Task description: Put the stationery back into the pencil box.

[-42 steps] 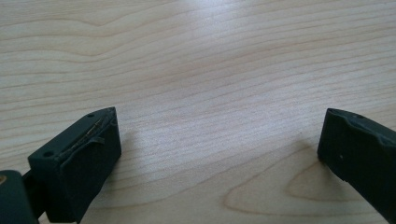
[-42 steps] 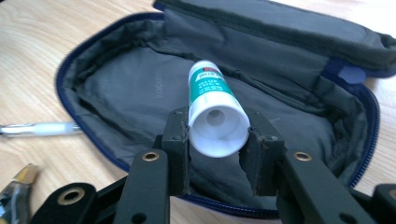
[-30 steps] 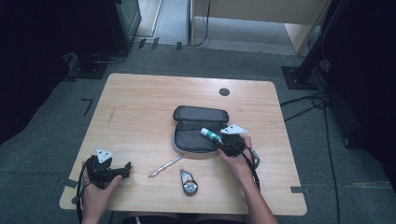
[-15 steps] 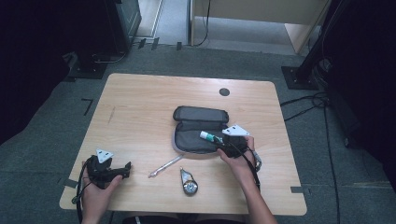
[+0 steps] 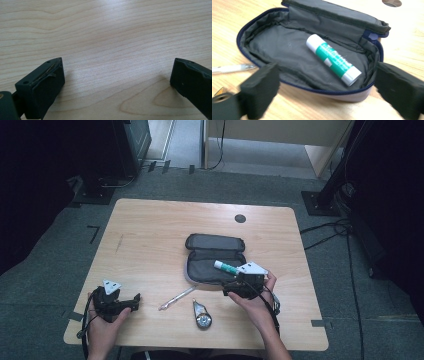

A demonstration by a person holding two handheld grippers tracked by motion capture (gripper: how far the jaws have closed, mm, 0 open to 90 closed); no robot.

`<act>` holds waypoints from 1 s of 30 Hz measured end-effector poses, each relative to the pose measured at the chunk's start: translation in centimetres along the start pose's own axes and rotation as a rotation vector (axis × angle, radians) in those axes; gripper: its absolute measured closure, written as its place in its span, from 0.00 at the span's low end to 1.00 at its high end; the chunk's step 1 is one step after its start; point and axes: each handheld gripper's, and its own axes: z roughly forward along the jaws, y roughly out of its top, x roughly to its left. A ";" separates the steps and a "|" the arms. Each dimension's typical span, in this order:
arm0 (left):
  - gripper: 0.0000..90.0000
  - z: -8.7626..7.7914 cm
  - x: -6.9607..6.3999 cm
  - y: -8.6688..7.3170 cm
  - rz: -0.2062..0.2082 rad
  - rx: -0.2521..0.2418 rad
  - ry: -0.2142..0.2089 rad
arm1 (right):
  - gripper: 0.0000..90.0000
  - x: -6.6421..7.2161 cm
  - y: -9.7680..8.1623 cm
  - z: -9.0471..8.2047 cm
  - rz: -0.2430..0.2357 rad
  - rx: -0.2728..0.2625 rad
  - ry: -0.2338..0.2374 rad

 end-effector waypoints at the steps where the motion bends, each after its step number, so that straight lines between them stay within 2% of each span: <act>1: 0.00 0.0 0.0 0.0 0.000 0.000 0.000 | 0.01 0.2 -0.1 -0.1 -0.002 0.001 0.002; 7: 0.00 0.0 0.0 0.0 0.005 0.002 -0.003 | 0.00 1.6 -1.1 -0.8 0.023 0.026 0.036; 9: 0.00 0.0 0.0 0.0 0.005 0.002 -0.003 | 0.00 2.3 -1.5 -1.1 0.017 0.034 0.030; 12: 0.00 0.0 0.0 0.0 0.005 0.002 -0.003 | 0.00 3.1 -2.1 -1.5 0.010 0.036 0.057; 17: 0.00 0.0 0.0 0.0 0.005 0.002 -0.003 | 0.00 4.4 -2.8 -2.0 0.001 0.036 0.068; 23: 0.00 0.0 0.0 0.0 0.005 0.002 -0.003 | 0.00 5.9 -3.5 -2.6 -0.006 0.025 0.104; 30: 0.00 0.0 0.0 0.0 0.005 0.002 -0.003 | 0.00 8.1 -4.7 -2.7 -0.036 0.040 0.160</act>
